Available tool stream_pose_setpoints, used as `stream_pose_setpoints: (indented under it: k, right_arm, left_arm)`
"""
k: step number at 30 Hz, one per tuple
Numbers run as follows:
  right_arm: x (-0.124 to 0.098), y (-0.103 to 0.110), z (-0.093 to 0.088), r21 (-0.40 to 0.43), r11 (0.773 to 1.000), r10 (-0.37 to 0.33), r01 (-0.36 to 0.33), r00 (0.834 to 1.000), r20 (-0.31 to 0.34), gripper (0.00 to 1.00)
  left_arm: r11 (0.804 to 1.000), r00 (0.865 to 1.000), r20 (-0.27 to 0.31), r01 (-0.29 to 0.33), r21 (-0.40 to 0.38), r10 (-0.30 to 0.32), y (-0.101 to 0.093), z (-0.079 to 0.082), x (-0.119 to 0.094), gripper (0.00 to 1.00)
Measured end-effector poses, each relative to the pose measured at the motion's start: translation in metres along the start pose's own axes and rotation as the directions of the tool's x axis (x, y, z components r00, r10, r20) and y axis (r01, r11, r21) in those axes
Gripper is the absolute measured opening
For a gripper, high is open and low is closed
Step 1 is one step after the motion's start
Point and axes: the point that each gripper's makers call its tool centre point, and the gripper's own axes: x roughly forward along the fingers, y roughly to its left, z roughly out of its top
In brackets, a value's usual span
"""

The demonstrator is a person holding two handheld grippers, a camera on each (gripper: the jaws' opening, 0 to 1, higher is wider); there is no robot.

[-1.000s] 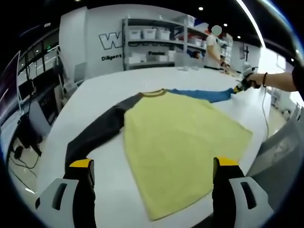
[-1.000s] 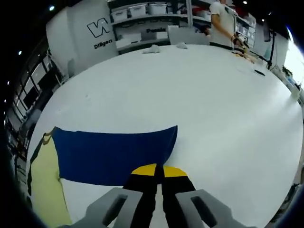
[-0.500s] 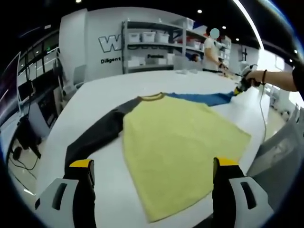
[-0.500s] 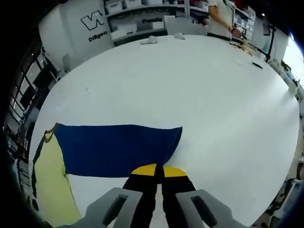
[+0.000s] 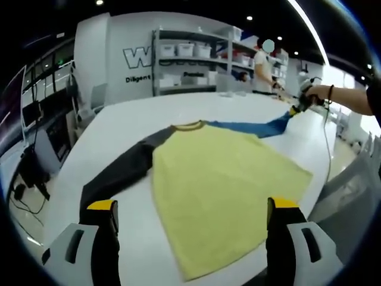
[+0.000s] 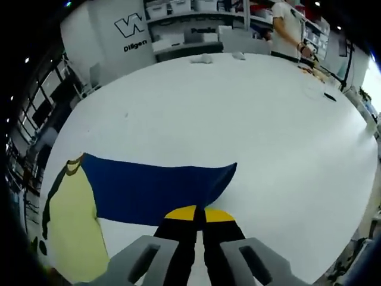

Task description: Fold the garment on the visible template until the final outline fits inside the template.

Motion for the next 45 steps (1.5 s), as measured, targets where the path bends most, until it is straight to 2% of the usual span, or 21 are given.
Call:
stream_pose_setpoints:
  k: [8, 11, 16, 23, 29, 37, 44, 45]
  right_arm:
    - [-0.012, 0.058, 0.016, -0.067, 0.994, 0.094, -0.091, 0.995, 0.033, 0.00]
    - [-0.015, 0.088, 0.023, -0.050, 0.984, 0.174, -0.171, 0.984, 0.048, 0.00]
    - [-0.015, 0.117, 0.032, -0.092, 0.974, 0.214, -0.209, 0.975, 0.054, 0.00]
    - [-0.016, 0.164, 0.043, -0.108, 0.951, 0.297, -0.290, 0.953, 0.060, 0.00]
    - [-0.015, 0.210, 0.052, -0.158, 0.918, 0.376, -0.364, 0.925, 0.048, 0.00]
    - [-0.016, 0.259, 0.058, -0.216, 0.880, 0.439, -0.423, 0.898, 0.030, 0.00]
    - [-0.012, 0.298, 0.052, -0.257, 0.852, 0.472, -0.456, 0.882, 0.002, 0.00]
    - [-0.013, 0.307, 0.051, -0.268, 0.842, 0.485, -0.468, 0.875, -0.003, 0.00]
  left_arm:
    - [1.000, 1.000, -0.002, 0.002, 0.006, -0.002, -0.001, 0.000, 0.001, 0.99]
    - [1.000, 1.000, -0.004, 0.009, -0.001, -0.009, -0.002, -0.001, 0.001, 0.99]
    - [1.000, 1.000, -0.001, 0.004, 0.002, -0.004, -0.002, 0.000, 0.001, 0.99]
    - [1.000, 1.000, 0.000, 0.006, 0.005, -0.006, -0.003, 0.000, 0.001, 0.99]
    - [1.000, 1.000, -0.001, 0.003, 0.021, -0.003, -0.003, 0.000, 0.002, 0.99]
    - [1.000, 1.000, -0.011, 0.018, 0.025, -0.017, -0.007, -0.002, 0.002, 0.99]
    - [0.999, 1.000, -0.008, 0.016, 0.028, -0.016, -0.006, -0.001, 0.002, 0.99]
    - [0.999, 1.000, -0.007, 0.016, 0.029, -0.016, -0.006, -0.001, 0.003, 0.99]
